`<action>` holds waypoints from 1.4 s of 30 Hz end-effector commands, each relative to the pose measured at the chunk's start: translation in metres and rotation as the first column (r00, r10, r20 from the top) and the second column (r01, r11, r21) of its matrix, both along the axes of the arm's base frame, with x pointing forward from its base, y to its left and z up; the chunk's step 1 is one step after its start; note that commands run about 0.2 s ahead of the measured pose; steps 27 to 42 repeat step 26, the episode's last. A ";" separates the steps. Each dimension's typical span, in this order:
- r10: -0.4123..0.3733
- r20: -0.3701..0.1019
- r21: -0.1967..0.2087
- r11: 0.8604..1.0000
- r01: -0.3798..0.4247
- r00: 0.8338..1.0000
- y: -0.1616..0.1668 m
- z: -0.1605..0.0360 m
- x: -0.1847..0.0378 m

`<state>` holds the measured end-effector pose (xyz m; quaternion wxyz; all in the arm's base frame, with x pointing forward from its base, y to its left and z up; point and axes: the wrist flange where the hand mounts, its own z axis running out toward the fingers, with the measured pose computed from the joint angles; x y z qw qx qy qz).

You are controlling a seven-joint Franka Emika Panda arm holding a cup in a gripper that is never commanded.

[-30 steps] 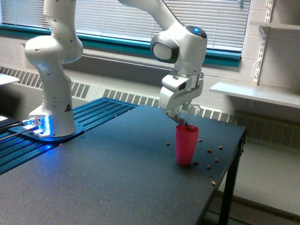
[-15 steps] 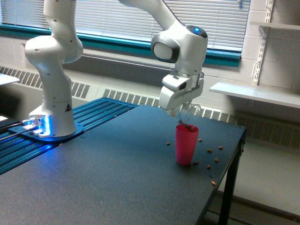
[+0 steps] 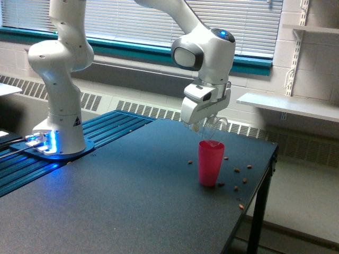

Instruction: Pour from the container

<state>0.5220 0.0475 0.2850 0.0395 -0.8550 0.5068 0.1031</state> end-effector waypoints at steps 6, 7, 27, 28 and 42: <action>0.005 0.030 0.004 1.000 -0.005 1.000 0.006 0.013 -0.001; 0.007 0.035 0.003 1.000 -0.007 0.999 0.006 0.015 -0.001; 0.043 0.106 -0.026 0.999 -0.040 0.993 0.019 0.045 -0.019; 0.043 0.106 -0.026 0.999 -0.040 0.993 0.019 0.045 -0.019; 0.043 0.106 -0.026 0.999 -0.040 0.993 0.019 0.045 -0.019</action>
